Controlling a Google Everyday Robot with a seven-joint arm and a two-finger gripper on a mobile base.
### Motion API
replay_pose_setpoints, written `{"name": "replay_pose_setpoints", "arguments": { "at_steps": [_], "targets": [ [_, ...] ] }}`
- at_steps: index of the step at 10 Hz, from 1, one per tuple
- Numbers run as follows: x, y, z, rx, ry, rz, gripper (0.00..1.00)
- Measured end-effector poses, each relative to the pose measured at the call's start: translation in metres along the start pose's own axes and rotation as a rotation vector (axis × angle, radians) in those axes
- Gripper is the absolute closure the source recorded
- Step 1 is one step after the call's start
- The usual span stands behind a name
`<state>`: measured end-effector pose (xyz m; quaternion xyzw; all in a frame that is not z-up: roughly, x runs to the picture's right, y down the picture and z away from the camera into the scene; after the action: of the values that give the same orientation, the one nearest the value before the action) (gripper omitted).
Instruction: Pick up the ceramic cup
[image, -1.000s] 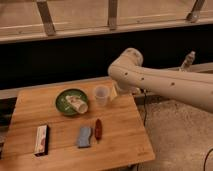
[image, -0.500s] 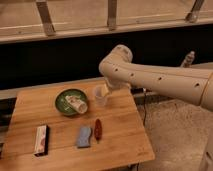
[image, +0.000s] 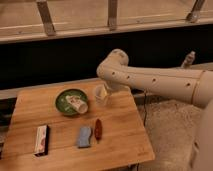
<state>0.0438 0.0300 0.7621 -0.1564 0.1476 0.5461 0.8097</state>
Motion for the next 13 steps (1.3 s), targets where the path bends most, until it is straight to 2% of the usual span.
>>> {"name": "replay_pose_setpoints", "arguments": {
  "at_steps": [2,4,7,9,11,13],
  "targets": [
    [-0.016,0.003,0.022,-0.002,-0.017,-0.003,0.2],
    [-0.044,0.006,0.032,-0.008,-0.049,-0.008,0.2],
    [-0.08,-0.004,0.043,0.001,-0.083,-0.005,0.2],
    [-0.087,-0.006,0.054,-0.006,-0.074,0.009,0.2],
    [-0.079,-0.013,0.077,0.002,-0.045,0.021,0.2],
    [-0.074,-0.005,0.092,-0.006,-0.012,0.024,0.23]
  ]
}}
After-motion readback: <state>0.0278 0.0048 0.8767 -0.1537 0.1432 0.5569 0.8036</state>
